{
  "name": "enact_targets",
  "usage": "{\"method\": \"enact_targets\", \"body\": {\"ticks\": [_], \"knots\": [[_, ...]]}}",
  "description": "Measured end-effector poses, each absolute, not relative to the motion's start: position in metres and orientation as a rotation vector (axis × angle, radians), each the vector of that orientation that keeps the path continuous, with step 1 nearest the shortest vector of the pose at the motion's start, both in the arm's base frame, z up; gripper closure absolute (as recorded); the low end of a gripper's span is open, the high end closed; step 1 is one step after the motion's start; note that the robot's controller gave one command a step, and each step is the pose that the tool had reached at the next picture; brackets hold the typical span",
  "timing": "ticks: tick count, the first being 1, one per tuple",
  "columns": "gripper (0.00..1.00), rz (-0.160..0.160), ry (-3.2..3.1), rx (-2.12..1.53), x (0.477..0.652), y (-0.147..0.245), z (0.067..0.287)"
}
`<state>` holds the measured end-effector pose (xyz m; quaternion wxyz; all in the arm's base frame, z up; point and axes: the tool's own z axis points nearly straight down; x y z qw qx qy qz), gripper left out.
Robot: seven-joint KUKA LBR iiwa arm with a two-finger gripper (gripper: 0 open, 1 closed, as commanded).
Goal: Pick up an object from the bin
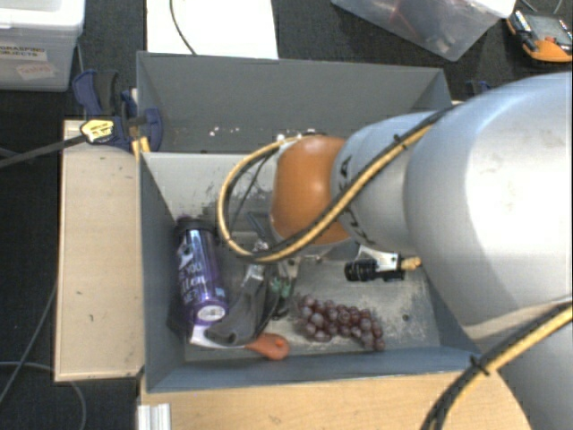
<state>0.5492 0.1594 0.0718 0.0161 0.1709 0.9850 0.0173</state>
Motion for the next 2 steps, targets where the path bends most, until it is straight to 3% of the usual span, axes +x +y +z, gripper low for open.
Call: {"method": "enact_targets", "body": {"ticks": [1, 2], "knots": [[1.0, 0.056, 3.063, 0.533, 0.5475, 0.1493, 0.0714], [1.0, 0.066, 2.969, 0.945, 0.5431, 0.1396, 0.0717]]}}
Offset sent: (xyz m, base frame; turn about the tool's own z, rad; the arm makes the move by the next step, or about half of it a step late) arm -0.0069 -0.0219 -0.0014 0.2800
